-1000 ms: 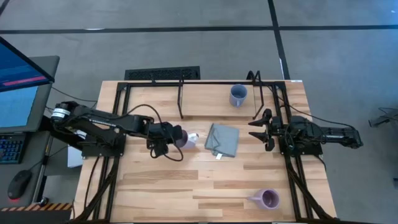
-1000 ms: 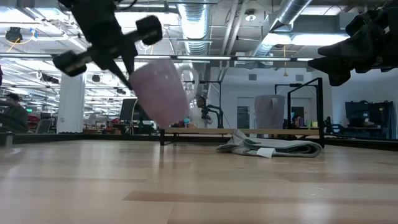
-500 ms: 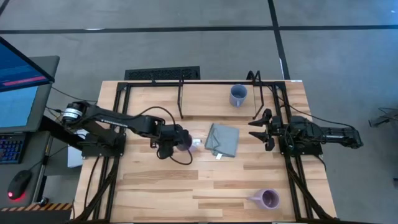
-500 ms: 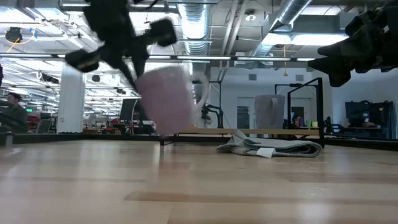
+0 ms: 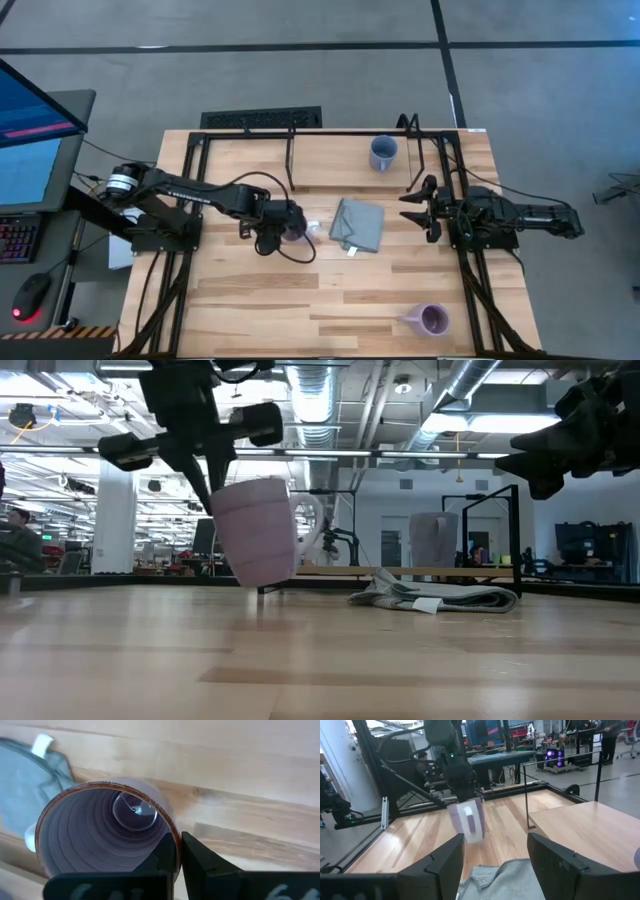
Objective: Stack small to large cups/mugs on shelf
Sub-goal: Put the top purple mug on the shelf
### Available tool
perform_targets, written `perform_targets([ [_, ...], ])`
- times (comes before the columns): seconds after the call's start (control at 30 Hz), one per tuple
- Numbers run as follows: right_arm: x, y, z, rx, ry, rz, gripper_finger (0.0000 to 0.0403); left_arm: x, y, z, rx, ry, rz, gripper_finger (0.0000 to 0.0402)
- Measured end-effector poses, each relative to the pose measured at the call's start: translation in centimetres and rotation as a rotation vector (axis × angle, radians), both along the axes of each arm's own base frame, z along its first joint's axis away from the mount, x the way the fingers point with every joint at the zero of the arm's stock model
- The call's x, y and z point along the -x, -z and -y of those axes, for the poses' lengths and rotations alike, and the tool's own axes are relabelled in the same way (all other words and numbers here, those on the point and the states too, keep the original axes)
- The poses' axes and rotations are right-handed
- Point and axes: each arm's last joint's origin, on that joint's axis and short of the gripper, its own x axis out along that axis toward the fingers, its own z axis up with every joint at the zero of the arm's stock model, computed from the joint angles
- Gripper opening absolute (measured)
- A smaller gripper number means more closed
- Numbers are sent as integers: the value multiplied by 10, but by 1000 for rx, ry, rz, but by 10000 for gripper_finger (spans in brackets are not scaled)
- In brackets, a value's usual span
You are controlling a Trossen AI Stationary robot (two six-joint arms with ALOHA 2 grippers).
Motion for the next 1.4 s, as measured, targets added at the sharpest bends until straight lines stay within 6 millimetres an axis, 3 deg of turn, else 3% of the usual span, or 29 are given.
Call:
perform_targets([
  [0.33, -3, 3, 0, -6, 0, -44, 240, -2, 8, 1, 17, -28, -93, 1],
  [1.4, -4, 5, 0, -8, 1, -60, 240, -3, 5, 1, 68, -181, -78, 12],
])
